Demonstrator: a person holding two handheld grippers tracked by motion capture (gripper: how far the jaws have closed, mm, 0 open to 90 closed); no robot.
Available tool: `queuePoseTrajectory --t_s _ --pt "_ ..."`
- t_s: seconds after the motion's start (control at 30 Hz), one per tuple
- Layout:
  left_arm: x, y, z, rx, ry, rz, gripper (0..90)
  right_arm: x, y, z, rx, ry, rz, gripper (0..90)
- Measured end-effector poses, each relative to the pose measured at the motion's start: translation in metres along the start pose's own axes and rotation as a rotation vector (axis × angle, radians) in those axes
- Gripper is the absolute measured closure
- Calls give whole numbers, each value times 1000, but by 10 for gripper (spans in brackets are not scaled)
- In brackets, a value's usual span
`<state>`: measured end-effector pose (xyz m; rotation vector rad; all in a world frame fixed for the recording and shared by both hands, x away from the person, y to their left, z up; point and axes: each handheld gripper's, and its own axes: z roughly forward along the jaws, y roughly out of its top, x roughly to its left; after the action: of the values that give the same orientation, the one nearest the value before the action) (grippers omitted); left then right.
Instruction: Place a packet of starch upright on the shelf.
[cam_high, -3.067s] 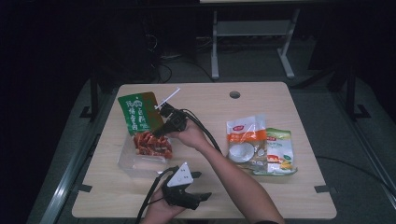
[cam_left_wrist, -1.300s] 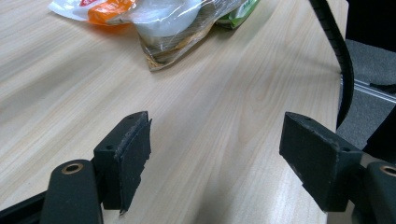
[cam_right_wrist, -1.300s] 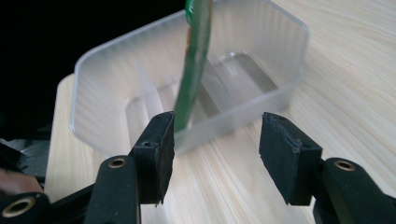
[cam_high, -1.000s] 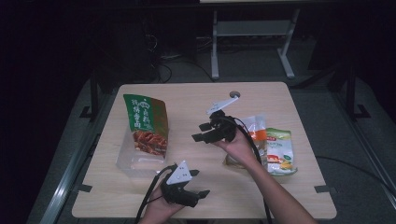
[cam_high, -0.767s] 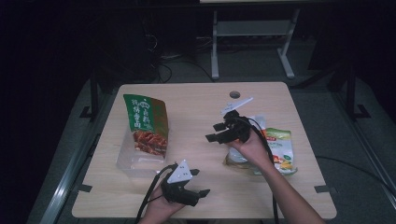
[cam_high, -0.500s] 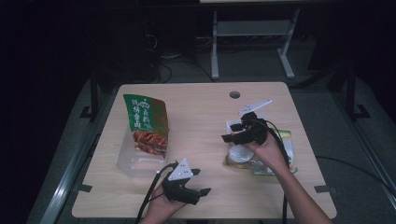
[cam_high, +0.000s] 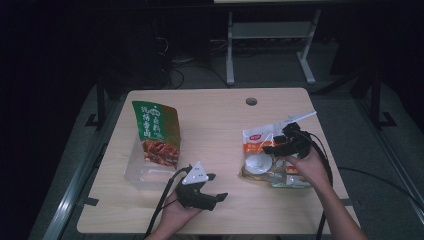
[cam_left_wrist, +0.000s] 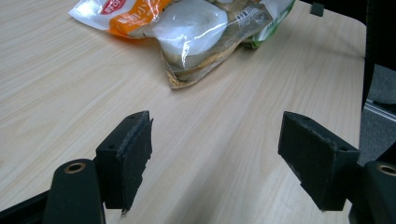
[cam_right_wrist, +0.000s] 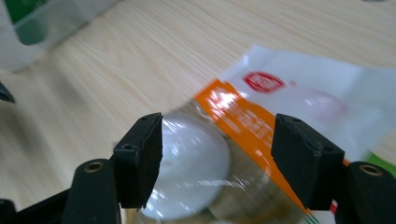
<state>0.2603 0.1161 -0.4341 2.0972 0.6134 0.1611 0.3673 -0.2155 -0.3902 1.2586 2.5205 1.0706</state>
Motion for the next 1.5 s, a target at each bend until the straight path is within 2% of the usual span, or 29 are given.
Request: queuePoseTrajectory --t_s 0.1,0.37,0.53,0.63,0.73,0.83,0.87,0.93,0.97,1.07,1.23,1.37,1.5 --pt "1 3 4 -5 1 0 255 -8 -9 -3 7 -25 21 330" --pt "1 15 15 3 -3 15 255 -25 -26 -7 15 -55 74 326" --pt "5 22 26 8 -11 14 255 -34 -31 1 25 -35 110 354" --pt "7 26 33 19 -15 4 254 -38 -31 8 19 -5 132 451" --pt "10 28 39 29 -20 -3 254 -40 -31 15 7 50 152 568" --pt "13 28 45 40 -29 -17 254 -40 -30 22 4 83 174 729" --pt "14 28 46 36 -31 -28 254 -39 -30 23 0 90 172 800" --pt "16 27 48 43 -31 -35 252 -37 -29 22 -19 119 158 887" --pt "17 27 48 47 -31 -32 250 -35 -28 22 -24 135 155 894" --pt "20 26 49 46 -32 -49 242 -24 -25 18 -28 129 123 898" --pt "23 26 50 36 -29 -73 226 -12 -21 4 -127 190 79 899" --pt "26 26 50 17 -37 -88 229 3 -19 -6 -163 219 19 899" --pt "30 27 56 9 -60 -122 231 16 -20 -14 -194 249 -36 899"
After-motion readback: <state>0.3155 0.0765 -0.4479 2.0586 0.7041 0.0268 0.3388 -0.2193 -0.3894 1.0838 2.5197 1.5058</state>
